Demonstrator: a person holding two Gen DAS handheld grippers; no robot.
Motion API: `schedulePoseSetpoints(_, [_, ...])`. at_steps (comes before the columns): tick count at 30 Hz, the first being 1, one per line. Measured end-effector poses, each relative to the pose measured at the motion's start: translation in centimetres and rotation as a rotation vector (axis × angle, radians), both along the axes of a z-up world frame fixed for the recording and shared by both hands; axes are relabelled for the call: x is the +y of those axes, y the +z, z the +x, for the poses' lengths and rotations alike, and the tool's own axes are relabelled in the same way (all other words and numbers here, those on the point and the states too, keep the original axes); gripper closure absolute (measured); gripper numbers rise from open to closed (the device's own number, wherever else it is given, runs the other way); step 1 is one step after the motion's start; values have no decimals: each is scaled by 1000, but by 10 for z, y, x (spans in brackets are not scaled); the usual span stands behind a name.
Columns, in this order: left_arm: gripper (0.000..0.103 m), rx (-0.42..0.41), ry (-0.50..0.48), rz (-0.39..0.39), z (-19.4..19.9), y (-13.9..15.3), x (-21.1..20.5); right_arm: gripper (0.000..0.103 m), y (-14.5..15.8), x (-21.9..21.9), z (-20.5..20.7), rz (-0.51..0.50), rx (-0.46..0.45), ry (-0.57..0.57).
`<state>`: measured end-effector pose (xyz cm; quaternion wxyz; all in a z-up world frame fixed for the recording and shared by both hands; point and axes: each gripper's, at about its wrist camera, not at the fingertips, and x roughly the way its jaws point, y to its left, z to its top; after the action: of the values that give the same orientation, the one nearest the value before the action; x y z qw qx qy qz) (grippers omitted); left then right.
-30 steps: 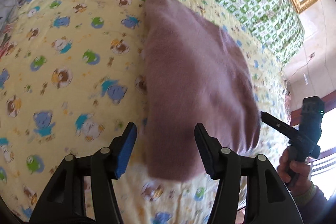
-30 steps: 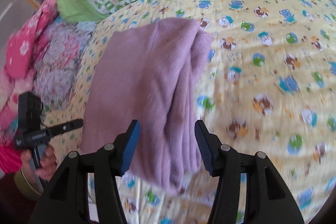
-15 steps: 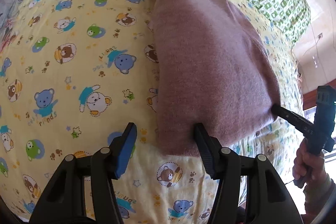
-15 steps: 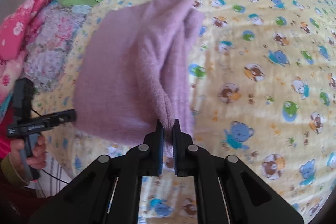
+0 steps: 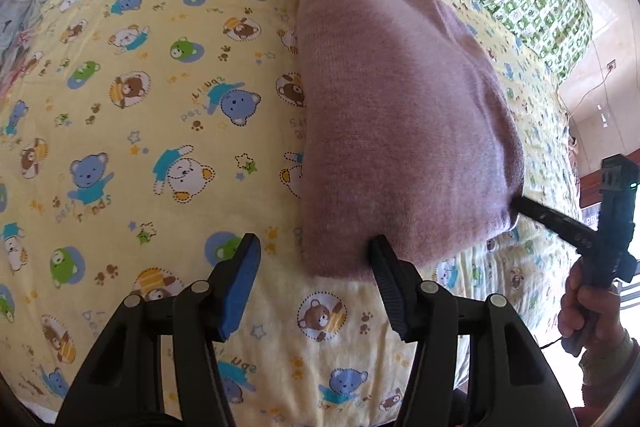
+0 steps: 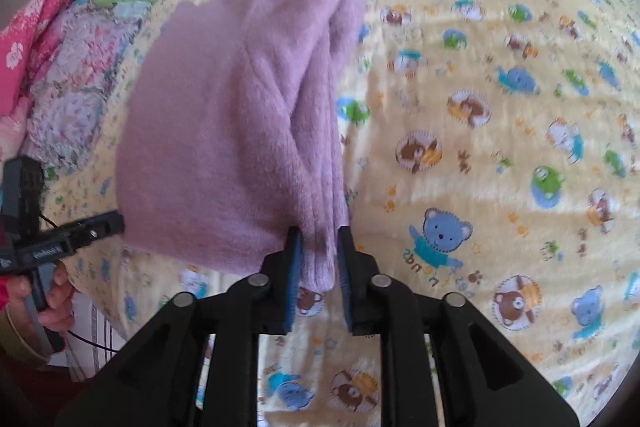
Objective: Fold small clothes
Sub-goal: 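Release the sweater and pull both grippers back from it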
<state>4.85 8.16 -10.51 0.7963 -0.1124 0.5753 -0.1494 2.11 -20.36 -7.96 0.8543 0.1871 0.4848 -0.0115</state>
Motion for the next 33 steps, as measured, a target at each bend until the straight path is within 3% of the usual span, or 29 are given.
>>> schedulePoseSetpoints(4, [46, -30, -2, -1, -2, 16, 4, 71, 36, 11, 4, -7, -137, 19])
schedulePoseSetpoints(9, [46, -40, -4, 2, 4, 24, 1, 71, 40, 26, 42, 28, -190, 83])
schedulePoseSetpoints(16, [45, -14, -43, 38, 17, 10, -22, 74, -18, -4, 84, 127, -55, 12])
schedulePoseSetpoints(19, [45, -2, -46, 52, 19, 4, -28, 74, -13, -5, 81, 139, -70, 19])
schedulePoseSetpoints(25, [43, -54, -21, 72, 9, 20, -25, 69, 27, 5, 50, 108, -151, 47])
schedulePoseSetpoints(31, [29, -115, 70, 163, -11, 39, -18, 46, 48, 9, 14, 103, -213, 39])
schedulePoseSetpoints(33, [28, -144, 86, 190, -22, 44, -19, 43, 49, 11, 3, 96, -216, 26])
